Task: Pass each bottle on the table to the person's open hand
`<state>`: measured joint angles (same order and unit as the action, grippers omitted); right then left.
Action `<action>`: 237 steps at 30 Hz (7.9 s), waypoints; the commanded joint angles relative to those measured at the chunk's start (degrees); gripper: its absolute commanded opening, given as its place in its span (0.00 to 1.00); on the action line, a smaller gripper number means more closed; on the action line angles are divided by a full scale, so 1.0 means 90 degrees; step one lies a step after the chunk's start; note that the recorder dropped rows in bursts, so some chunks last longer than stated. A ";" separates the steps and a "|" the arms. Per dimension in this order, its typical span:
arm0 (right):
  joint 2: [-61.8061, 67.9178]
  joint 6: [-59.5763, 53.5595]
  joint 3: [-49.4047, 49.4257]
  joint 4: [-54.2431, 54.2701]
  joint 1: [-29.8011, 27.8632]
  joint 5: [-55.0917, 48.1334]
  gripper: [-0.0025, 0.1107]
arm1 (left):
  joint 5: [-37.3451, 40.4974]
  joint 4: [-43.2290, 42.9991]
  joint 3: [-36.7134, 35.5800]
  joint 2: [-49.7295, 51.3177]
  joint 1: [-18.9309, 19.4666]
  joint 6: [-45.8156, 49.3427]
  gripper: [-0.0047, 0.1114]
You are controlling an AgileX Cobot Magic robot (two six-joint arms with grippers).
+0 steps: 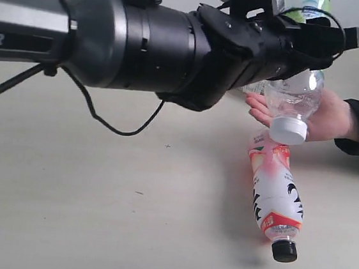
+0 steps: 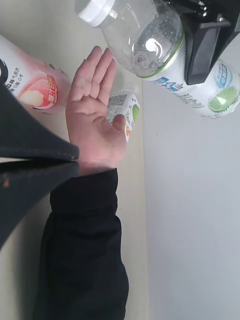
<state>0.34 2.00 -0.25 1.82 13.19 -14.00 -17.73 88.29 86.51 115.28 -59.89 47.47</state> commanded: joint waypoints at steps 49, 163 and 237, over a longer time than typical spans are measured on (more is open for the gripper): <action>-0.0038 -0.0034 0.0028 -0.0020 -0.0022 0.0042 0.02 | 0.0453 0.0663 0.0812 0.0772 -0.0142 0.2318 0.04; -0.0038 -0.0034 0.0028 -0.0020 -0.0022 0.0057 0.02 | 0.7457 -1.1288 0.1805 -0.0784 0.0189 -0.8148 0.04; 0.3797 -0.0106 -0.4874 0.1186 -0.0022 -0.0785 0.02 | 0.1440 -1.1460 -0.9244 -1.1106 0.3119 -0.7464 0.04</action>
<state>22.43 5.38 -34.30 14.22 13.19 -6.92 -4.56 -14.86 3.61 15.66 -31.98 -19.90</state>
